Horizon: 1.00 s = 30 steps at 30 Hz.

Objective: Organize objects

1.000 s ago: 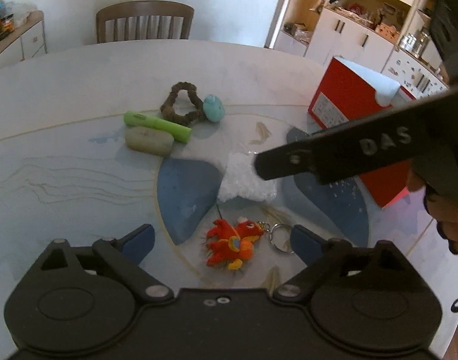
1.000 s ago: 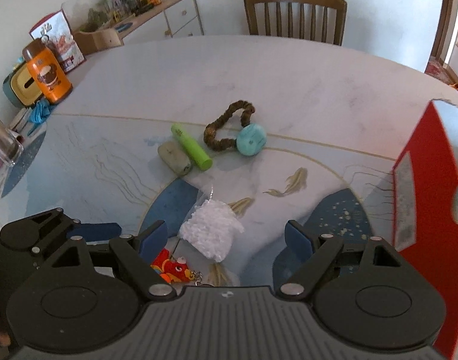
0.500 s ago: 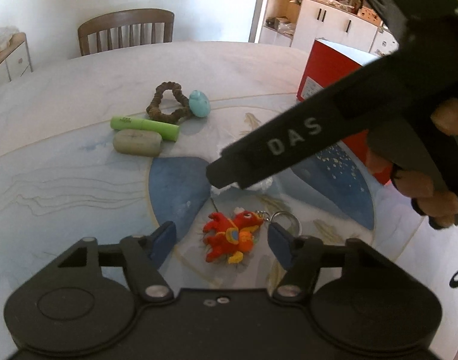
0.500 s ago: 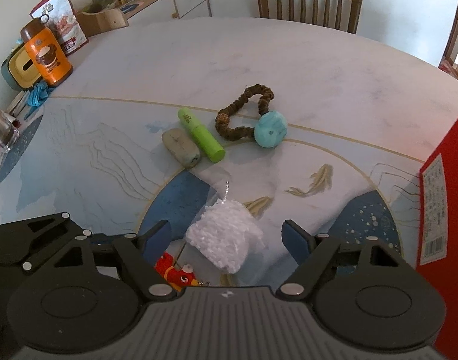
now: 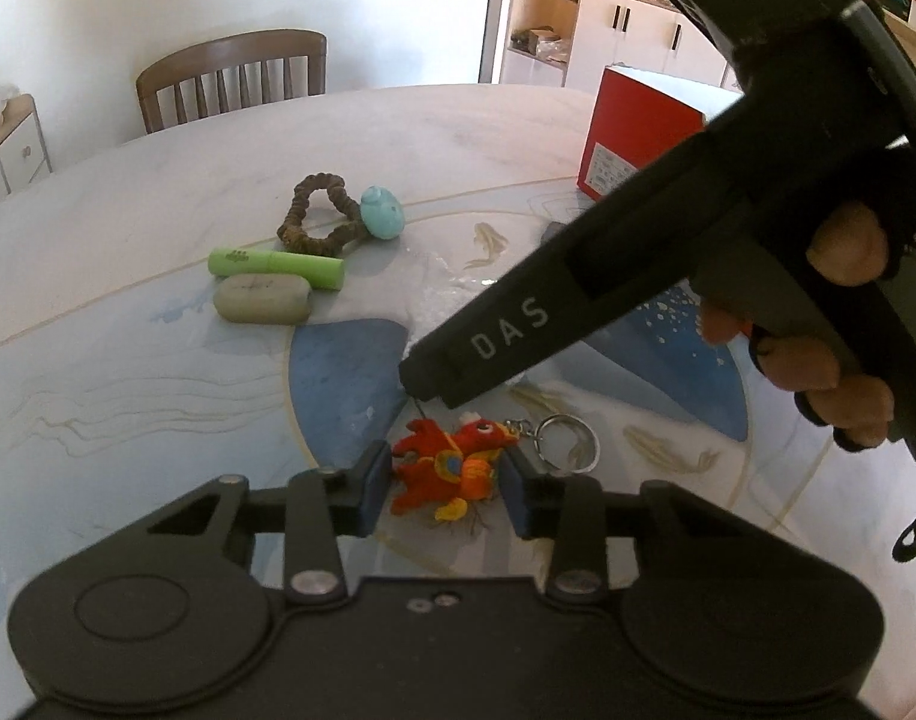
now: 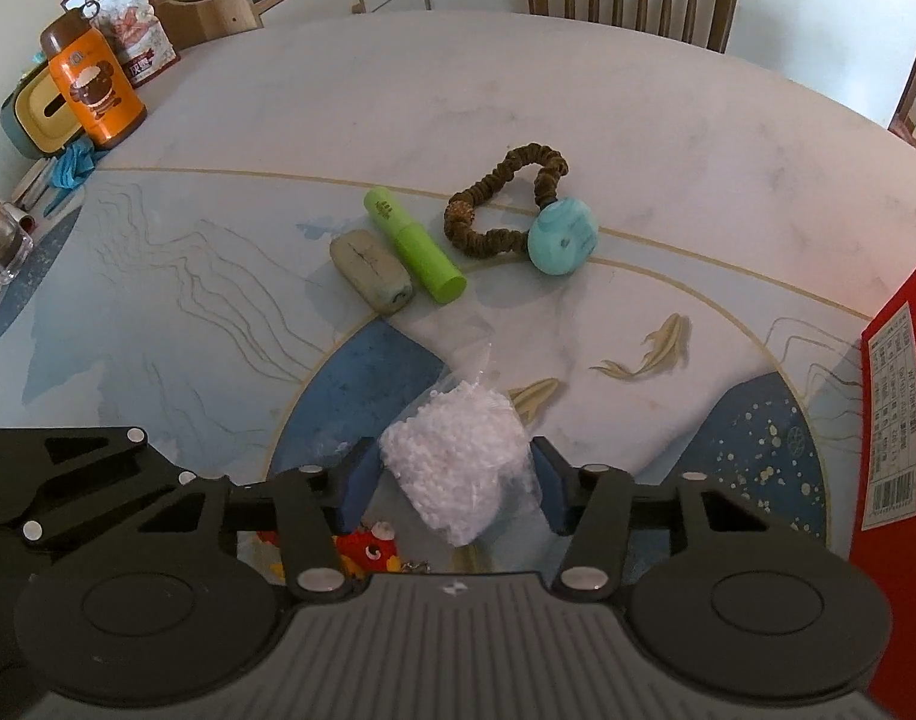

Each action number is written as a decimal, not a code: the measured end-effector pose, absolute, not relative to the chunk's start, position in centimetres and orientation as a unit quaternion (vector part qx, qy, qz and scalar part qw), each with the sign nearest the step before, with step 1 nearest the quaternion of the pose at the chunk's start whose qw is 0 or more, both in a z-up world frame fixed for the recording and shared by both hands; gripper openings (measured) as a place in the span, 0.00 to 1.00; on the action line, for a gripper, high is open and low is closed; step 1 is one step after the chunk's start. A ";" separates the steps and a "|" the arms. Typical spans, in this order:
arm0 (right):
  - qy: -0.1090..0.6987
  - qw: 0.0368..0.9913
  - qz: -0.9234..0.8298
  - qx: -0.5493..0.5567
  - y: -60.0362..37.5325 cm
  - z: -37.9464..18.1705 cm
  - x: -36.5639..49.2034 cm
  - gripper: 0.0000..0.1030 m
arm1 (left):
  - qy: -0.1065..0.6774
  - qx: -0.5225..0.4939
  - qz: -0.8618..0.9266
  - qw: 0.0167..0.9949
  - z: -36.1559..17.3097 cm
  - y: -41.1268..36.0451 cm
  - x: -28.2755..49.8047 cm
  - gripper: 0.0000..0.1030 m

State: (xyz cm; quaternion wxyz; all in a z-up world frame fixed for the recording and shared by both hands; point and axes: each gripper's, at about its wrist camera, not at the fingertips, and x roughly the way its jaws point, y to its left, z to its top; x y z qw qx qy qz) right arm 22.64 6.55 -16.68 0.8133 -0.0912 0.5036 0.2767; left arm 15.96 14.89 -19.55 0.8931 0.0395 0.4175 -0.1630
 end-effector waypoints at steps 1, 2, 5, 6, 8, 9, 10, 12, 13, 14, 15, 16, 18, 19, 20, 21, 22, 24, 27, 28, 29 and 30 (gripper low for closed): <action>0.503 0.814 0.275 -0.092 6.5 -16.6 22.6 0.45 | 0.418 0.038 -0.163 0.893 -19.5 14.9 16.0 0.36; 0.503 0.815 0.274 -0.091 6.5 -16.6 22.6 0.43 | 0.418 0.037 -0.162 0.893 -19.5 14.9 16.0 0.36; 0.503 0.818 0.266 -0.085 6.0 -16.3 22.6 0.39 | 0.421 0.022 -0.163 0.892 -19.4 15.2 16.2 0.36; 0.504 0.819 0.262 -0.080 5.8 -16.2 22.5 0.38 | 0.422 0.012 -0.167 0.891 -19.4 15.3 16.3 0.35; 0.505 0.820 0.261 -0.066 5.2 -15.8 22.5 0.36 | 0.423 -0.001 -0.168 0.890 -19.4 15.6 16.4 0.35; 0.504 0.822 0.259 -0.061 4.8 -15.5 22.4 0.36 | 0.424 -0.002 -0.166 0.890 -19.4 15.6 16.4 0.35; 0.502 0.824 0.258 -0.057 4.5 -15.1 22.2 0.36 | 0.424 -0.002 -0.164 0.891 -19.4 15.6 16.3 0.35; 0.496 0.828 0.256 -0.052 3.8 -14.5 21.8 0.35 | 0.424 -0.004 -0.161 0.891 -19.3 15.7 16.2 0.35; 0.494 0.830 0.253 -0.051 3.5 -14.2 21.6 0.35 | 0.425 -0.006 -0.159 0.891 -19.2 15.7 16.1 0.35; 0.492 0.832 0.252 -0.049 3.1 -13.8 21.3 0.35 | 0.424 -0.008 -0.157 0.892 -19.1 15.7 16.0 0.35; 0.489 0.834 0.250 -0.046 2.8 -13.5 21.1 0.35 | 0.423 -0.012 -0.156 0.893 -18.8 15.7 15.9 0.35; 0.488 0.835 0.249 -0.042 2.3 -13.1 20.8 0.35 | 0.421 -0.015 -0.155 0.894 -18.6 15.7 15.7 0.35; 0.486 0.838 0.246 -0.035 1.5 -12.4 20.3 0.35 | 0.418 -0.022 -0.153 0.895 -18.1 15.7 15.6 0.35; 0.483 0.840 0.244 -0.030 1.1 -12.0 20.0 0.35 | 0.417 -0.027 -0.151 0.896 -17.8 15.7 15.5 0.35; 0.481 0.842 0.243 -0.026 0.7 -11.7 19.7 0.35 | 0.416 -0.033 -0.147 0.897 -17.5 15.7 15.4 0.35; 0.479 0.843 0.242 -0.022 0.3 -11.3 19.5 0.35 | 0.414 -0.035 -0.145 0.898 -17.2 15.7 15.4 0.35; 0.477 0.845 0.241 -0.019 -0.1 -10.9 19.1 0.35 | 0.412 -0.038 -0.143 0.899 -16.9 15.7 15.3 0.35; 0.472 0.848 0.241 -0.015 -0.8 -10.2 18.6 0.35 | 0.407 -0.040 -0.141 0.901 -16.1 15.5 15.3 0.35; 0.465 0.852 0.241 -0.008 -2.0 -9.0 17.7 0.35 | 0.397 -0.045 -0.141 0.906 -14.6 15.2 15.2 0.35; 0.462 0.854 0.241 -0.005 -2.4 -8.7 17.4 0.35 | 0.394 -0.046 -0.142 0.907 -14.1 15.0 15.2 0.35; 0.459 0.855 0.240 -0.002 -2.9 -8.3 17.2 0.35 | 0.390 -0.046 -0.142 0.909 -13.7 14.8 15.2 0.35; 0.458 0.856 0.240 0.001 -3.3 -8.0 17.0 0.35 | 0.387 -0.046 -0.141 0.910 -13.3 14.7 15.2 0.35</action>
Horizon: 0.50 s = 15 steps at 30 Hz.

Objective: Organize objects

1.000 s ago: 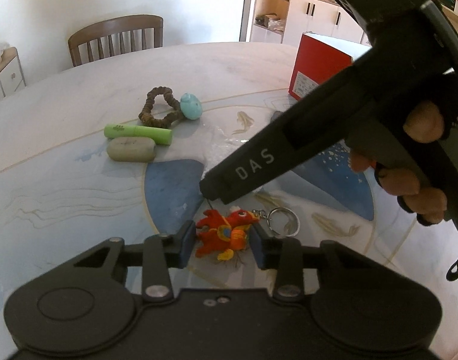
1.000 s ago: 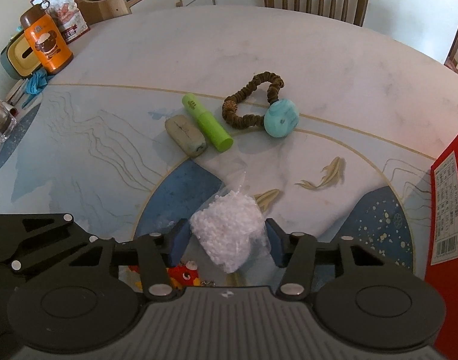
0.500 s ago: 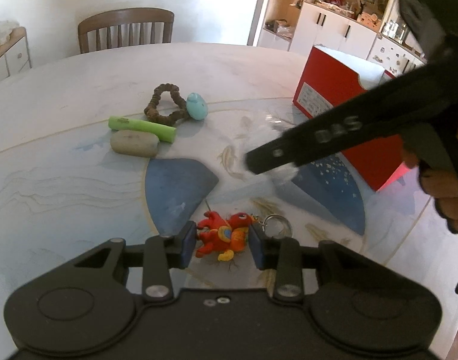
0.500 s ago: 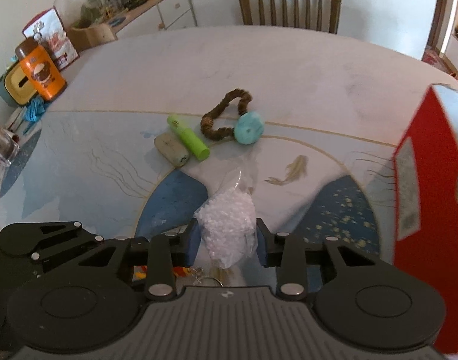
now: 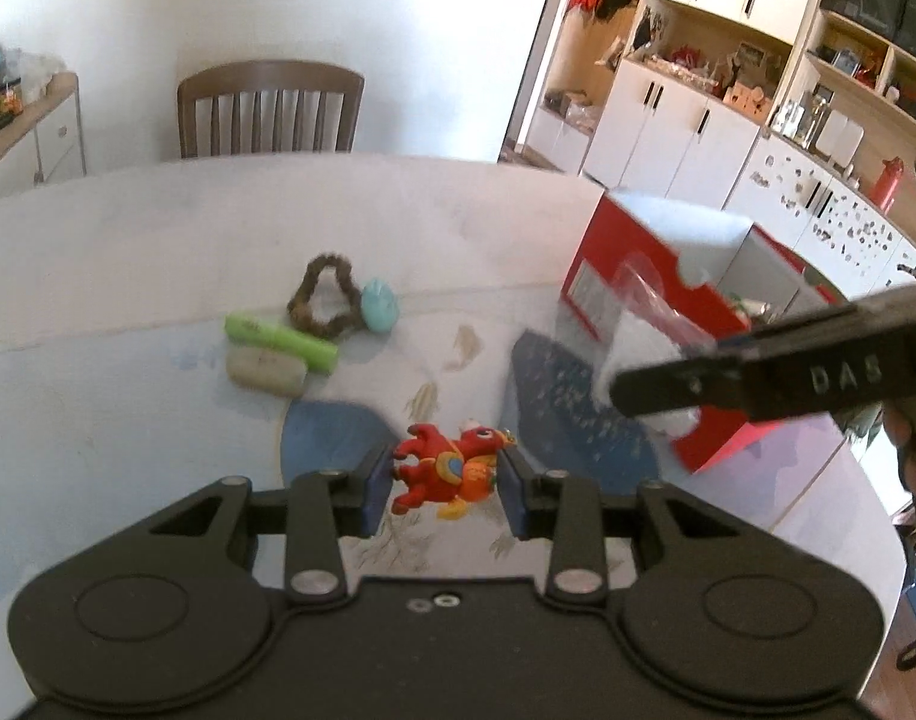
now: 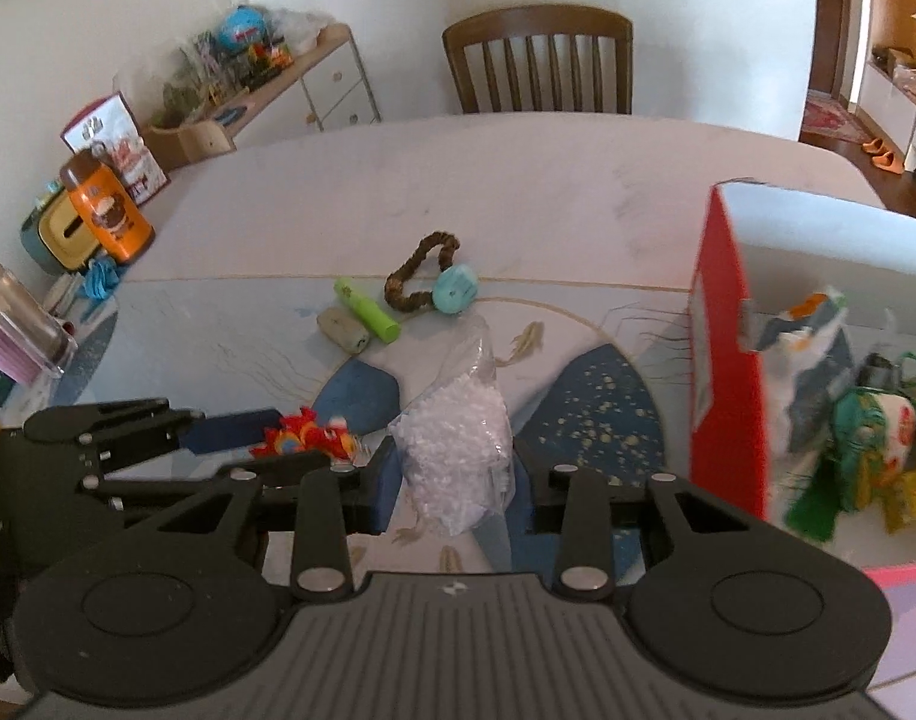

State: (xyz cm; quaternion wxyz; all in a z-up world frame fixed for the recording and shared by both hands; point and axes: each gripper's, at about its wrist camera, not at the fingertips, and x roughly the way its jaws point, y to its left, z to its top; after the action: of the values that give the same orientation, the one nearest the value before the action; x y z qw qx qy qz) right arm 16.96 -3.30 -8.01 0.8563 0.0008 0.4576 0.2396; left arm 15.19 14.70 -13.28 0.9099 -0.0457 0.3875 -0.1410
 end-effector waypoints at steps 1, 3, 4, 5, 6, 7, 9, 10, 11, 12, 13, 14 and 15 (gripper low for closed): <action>0.455 0.858 0.239 0.004 -3.8 -7.6 16.7 0.35 | 0.387 -0.048 -0.139 0.910 -12.9 14.6 15.3 0.35; 0.450 0.861 0.238 0.010 -4.9 -6.9 16.3 0.35 | 0.387 -0.057 -0.137 0.910 -12.2 14.4 15.5 0.35; 0.448 0.862 0.236 0.012 -5.4 -6.6 16.1 0.35 | 0.386 -0.060 -0.138 0.910 -11.8 14.3 15.6 0.35; 0.446 0.863 0.235 0.014 -5.9 -6.3 15.9 0.35 | 0.384 -0.062 -0.138 0.911 -11.4 14.1 15.7 0.35; 0.444 0.865 0.234 0.015 -6.4 -5.9 15.7 0.35 | 0.382 -0.065 -0.140 0.911 -10.9 13.9 15.7 0.35; 0.441 0.867 0.232 0.015 -6.9 -5.6 15.5 0.35 | 0.380 -0.069 -0.142 0.911 -10.5 13.7 15.8 0.35; 0.436 0.870 0.229 0.017 -8.1 -5.0 15.2 0.35 | 0.376 -0.074 -0.146 0.912 -9.4 13.1 16.0 0.35; 0.434 0.872 0.228 0.021 -8.7 -4.7 15.1 0.35 | 0.373 -0.073 -0.148 0.913 -8.9 12.7 16.1 0.35; 0.431 0.873 0.227 0.024 -9.4 -4.5 15.0 0.35 | 0.371 -0.073 -0.151 0.913 -8.5 12.4 16.2 0.35; 0.430 0.874 0.224 0.026 -9.9 -4.3 15.0 0.35 | 0.369 -0.074 -0.154 0.913 -8.0 12.0 16.3 0.35; 0.428 0.876 0.222 0.028 -10.6 -4.1 14.9 0.35 | 0.366 -0.072 -0.159 0.914 -7.5 11.6 16.4 0.35; 0.426 0.877 0.222 0.030 -11.3 -4.0 14.8 0.35 | 0.363 -0.068 -0.162 0.915 -7.0 11.1 16.5 0.35; 0.424 0.878 0.220 0.032 -11.9 -3.8 14.7 0.35 | 0.360 -0.064 -0.165 0.916 -6.6 10.6 16.7 0.35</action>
State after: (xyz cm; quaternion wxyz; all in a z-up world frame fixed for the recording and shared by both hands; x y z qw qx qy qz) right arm 14.70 -11.91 -3.80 0.8777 0.0316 0.4243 0.2204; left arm 16.70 10.60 -6.61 0.9160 -0.0640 0.3601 -0.1648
